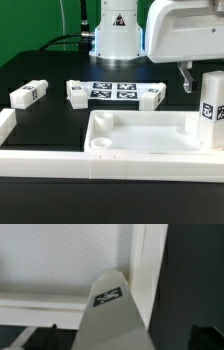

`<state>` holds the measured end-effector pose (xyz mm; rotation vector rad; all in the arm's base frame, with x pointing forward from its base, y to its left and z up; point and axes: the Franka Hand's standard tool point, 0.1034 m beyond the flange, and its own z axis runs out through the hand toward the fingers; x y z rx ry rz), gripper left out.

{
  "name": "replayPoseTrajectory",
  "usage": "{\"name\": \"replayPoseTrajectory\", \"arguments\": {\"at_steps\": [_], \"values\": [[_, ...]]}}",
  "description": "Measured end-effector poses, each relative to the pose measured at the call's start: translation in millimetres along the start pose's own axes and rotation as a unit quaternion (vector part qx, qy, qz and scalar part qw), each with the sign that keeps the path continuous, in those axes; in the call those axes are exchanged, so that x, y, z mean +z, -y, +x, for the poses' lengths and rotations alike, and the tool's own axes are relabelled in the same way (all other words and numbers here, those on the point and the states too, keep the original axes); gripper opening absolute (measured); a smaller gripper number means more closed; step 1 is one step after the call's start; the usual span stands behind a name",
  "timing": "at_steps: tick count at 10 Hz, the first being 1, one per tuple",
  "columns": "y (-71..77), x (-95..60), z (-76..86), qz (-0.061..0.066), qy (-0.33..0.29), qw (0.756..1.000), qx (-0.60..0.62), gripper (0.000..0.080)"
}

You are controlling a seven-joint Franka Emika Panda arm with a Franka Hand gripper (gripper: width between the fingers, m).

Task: Assemble desk

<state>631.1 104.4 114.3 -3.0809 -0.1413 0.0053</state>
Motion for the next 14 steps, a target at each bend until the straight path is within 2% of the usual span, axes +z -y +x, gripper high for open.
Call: {"name": "replayPoseTrajectory", "arguments": {"at_steps": [2,4,5,6,7,8,9,12,14], "values": [[-1.1,0.4,0.0,-0.001,-0.001,0.998,-0.066,0.0649],[-5.6,2.0,0.1,-0.003,-0.004,0.985,-0.175,0.0649],[-5.4,2.0,0.1,-0.003,-0.004,0.985,-0.175,0.0649],[-5.6,2.0,0.1,-0.003,-0.004,0.985,-0.175,0.0551],[-5.6,2.0,0.1,-0.003,-0.004,0.985,-0.175,0.0414],[-5.6,2.0,0.1,-0.003,-0.004,0.985,-0.175,0.0414],[-5.5,2.0,0.1,-0.003,-0.004,0.985,-0.172,0.0288],[-5.3,2.0,0.1,-0.002,-0.005,0.987,-0.158,0.0288],[-5.3,2.3,0.0,0.003,-0.005,0.998,-0.060,0.0288]]}}
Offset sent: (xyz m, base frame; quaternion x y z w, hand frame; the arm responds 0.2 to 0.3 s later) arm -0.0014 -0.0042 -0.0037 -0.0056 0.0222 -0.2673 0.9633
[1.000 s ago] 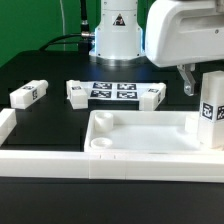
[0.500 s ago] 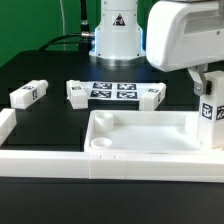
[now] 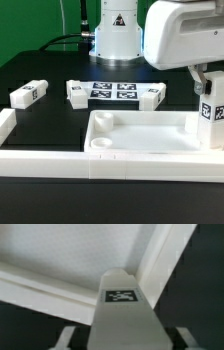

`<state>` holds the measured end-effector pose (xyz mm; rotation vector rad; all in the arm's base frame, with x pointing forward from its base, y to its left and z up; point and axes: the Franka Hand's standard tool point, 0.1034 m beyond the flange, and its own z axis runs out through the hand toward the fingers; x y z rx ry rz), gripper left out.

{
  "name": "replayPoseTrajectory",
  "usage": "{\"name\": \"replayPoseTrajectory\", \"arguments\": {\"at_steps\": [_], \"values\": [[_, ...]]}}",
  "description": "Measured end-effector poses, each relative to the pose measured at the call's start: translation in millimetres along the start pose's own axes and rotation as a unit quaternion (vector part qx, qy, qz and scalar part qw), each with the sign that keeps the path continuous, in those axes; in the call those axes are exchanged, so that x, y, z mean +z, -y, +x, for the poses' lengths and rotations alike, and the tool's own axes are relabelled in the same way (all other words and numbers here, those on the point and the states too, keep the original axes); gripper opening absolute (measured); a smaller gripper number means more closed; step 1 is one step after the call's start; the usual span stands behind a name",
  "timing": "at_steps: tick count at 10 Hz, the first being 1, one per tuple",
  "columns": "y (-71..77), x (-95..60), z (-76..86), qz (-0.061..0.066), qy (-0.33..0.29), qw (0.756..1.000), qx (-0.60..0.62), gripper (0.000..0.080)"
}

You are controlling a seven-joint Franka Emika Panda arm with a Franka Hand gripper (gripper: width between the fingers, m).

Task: Assemble desk

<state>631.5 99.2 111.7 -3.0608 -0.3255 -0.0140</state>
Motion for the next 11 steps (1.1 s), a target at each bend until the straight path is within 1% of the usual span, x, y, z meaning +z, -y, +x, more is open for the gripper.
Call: {"name": "replayPoseTrajectory", "arguments": {"at_steps": [2,4,6,8,10,11], "values": [[-2.7,-0.2,0.0,0.009,-0.001,0.996,0.084,0.0288],[-2.7,0.2,-0.1,0.011,-0.002,0.986,0.165,0.0288],[-5.4,0.0,-0.1,0.023,-0.001,0.964,0.265,0.0288],[-6.4,-0.1,0.0,0.027,0.002,0.939,0.343,0.0288],[0.4,0.4,0.2,0.026,0.005,0.909,0.416,0.0288],[0.3,0.3,0.4,0.027,0.006,0.896,0.444,0.0288]]}}
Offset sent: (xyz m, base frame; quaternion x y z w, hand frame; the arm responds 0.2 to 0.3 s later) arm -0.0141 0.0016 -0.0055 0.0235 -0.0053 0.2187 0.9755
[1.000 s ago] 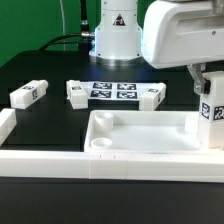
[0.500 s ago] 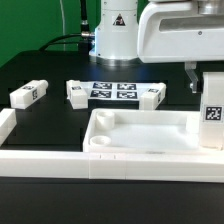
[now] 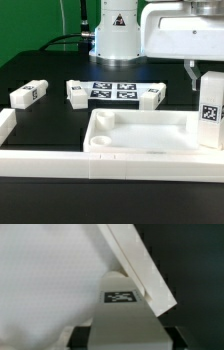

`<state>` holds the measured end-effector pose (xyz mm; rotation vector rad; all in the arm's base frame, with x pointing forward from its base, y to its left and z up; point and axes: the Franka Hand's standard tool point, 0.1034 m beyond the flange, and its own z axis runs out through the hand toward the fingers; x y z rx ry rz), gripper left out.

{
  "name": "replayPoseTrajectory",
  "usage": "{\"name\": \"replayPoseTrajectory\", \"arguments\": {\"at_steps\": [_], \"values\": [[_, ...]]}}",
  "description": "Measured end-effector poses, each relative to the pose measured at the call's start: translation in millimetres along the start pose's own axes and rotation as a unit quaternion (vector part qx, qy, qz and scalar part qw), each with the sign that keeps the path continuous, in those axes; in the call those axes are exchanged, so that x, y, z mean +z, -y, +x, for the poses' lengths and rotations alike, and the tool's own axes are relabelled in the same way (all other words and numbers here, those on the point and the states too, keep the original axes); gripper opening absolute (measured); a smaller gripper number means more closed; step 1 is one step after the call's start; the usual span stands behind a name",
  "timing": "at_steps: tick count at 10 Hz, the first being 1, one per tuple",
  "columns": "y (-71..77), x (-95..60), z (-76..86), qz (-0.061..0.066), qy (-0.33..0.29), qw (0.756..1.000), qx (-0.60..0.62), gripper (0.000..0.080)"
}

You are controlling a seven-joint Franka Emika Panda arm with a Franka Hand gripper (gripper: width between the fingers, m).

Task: Assemble desk

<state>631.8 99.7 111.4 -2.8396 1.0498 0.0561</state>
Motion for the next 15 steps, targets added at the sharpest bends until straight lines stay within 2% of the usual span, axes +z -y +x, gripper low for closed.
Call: {"name": "replayPoseTrajectory", "arguments": {"at_steps": [2,5,6,7,8,12,13,15], "values": [[0.2,-0.1,0.3,0.001,0.000,0.999,0.053,0.0289],[0.4,0.0,0.2,0.002,0.000,0.998,0.065,0.0300],[0.2,0.1,0.1,0.001,0.000,0.999,0.049,0.0474],[0.3,0.4,-0.4,0.000,0.001,0.999,0.039,0.0609],[2.8,2.5,-3.4,-0.002,-0.001,1.000,0.030,0.0637],[2.7,2.6,-3.3,-0.003,-0.002,0.991,-0.132,0.0649],[3.4,2.8,-4.3,-0.016,-0.009,0.982,-0.187,0.0649],[4.7,3.1,-6.0,-0.026,-0.013,0.960,-0.280,0.0649]]}}
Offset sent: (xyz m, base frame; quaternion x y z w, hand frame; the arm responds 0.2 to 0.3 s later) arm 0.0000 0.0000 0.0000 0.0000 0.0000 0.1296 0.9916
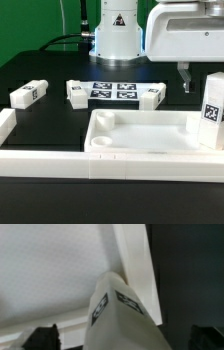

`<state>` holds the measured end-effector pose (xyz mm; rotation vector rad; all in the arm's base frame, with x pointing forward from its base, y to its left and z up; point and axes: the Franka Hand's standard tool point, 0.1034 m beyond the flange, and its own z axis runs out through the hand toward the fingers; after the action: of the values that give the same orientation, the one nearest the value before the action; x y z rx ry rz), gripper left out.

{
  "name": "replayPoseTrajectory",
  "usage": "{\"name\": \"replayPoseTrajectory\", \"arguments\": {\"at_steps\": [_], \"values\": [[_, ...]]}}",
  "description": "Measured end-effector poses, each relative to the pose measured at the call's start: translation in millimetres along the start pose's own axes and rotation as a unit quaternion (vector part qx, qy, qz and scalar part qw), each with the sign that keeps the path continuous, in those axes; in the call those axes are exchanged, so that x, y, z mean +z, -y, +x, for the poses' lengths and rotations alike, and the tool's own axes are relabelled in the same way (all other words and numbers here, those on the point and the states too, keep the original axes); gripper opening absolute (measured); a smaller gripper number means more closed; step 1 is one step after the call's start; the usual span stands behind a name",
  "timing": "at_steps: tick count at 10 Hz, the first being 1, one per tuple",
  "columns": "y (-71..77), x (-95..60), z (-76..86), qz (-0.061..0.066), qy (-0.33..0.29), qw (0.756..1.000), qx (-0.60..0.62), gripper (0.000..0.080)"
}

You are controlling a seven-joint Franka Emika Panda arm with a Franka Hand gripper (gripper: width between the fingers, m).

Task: Assemble desk

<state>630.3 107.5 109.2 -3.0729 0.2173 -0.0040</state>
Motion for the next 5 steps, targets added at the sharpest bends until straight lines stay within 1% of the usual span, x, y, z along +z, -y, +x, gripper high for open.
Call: {"name": "replayPoseTrajectory", "arguments": {"at_steps": [1,3,4,5], "values": [[1.5,-0.3,-0.1,-0.002,-0.001,0.999,-0.039,0.0649],[2.8,-1.3,0.8,-0.003,-0.002,0.993,-0.116,0.0649],[4.2,-1.2,0.3,-0.005,-0.002,0.990,-0.138,0.0649],[4.2,-1.3,0.7,-0.012,-0.003,0.979,-0.203,0.0649]]}}
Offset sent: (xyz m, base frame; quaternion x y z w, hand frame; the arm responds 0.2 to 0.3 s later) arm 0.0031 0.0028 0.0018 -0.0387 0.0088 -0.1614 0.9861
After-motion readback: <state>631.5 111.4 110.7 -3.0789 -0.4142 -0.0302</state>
